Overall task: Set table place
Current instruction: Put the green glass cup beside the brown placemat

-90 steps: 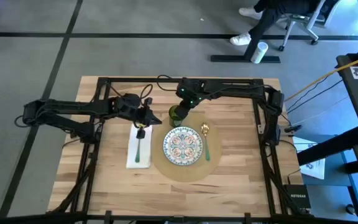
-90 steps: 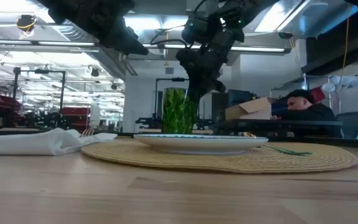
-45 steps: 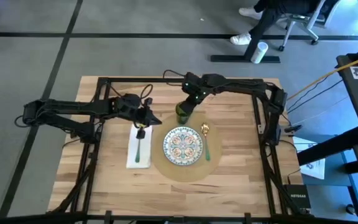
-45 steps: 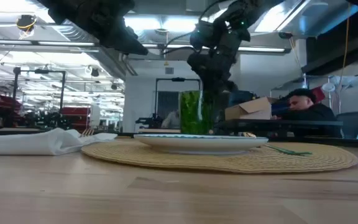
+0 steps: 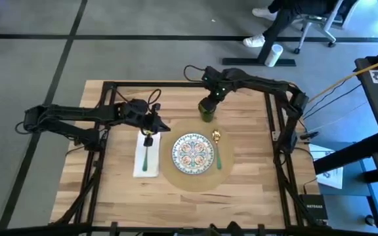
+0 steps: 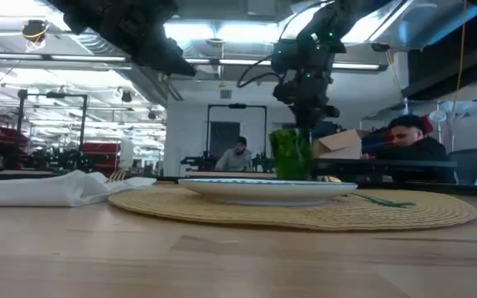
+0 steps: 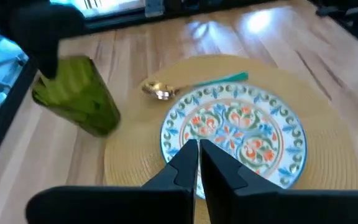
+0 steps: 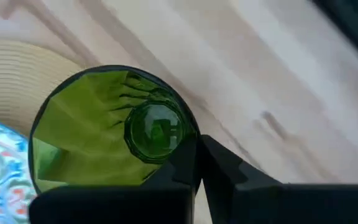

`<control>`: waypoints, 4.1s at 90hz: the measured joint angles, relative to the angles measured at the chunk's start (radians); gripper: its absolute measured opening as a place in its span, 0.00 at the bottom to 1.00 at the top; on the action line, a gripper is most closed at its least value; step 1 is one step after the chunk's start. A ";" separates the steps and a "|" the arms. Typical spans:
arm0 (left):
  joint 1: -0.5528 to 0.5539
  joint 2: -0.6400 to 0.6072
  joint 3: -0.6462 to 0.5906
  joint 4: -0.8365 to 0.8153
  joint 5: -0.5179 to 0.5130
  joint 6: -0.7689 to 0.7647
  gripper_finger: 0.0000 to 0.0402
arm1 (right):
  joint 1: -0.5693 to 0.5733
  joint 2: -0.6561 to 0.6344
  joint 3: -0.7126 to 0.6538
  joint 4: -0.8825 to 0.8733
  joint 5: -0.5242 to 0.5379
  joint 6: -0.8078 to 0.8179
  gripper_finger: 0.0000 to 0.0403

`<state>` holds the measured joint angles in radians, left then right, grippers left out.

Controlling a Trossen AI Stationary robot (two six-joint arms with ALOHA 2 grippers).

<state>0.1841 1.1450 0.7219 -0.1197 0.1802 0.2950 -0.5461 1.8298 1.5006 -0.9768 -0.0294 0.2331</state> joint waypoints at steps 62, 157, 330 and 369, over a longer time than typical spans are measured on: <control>-0.001 0.000 -0.013 0.034 0.000 -0.008 0.00 | -0.013 -0.309 -0.374 0.074 0.038 0.124 0.00; -0.001 0.000 -0.012 0.031 0.000 -0.018 0.00 | -0.012 -0.447 -0.470 -0.003 0.091 0.160 0.00; -0.002 0.000 -0.012 0.034 -0.001 -0.025 0.00 | -0.011 -0.519 -0.581 0.096 0.057 0.234 0.00; -0.003 0.000 -0.012 0.025 -0.001 -0.026 0.00 | -0.052 -0.518 -0.552 0.086 0.066 0.226 0.00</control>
<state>0.1814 1.1446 0.7101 -0.0945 0.1796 0.2691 -0.5979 1.3117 0.9482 -0.8913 0.0371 0.4595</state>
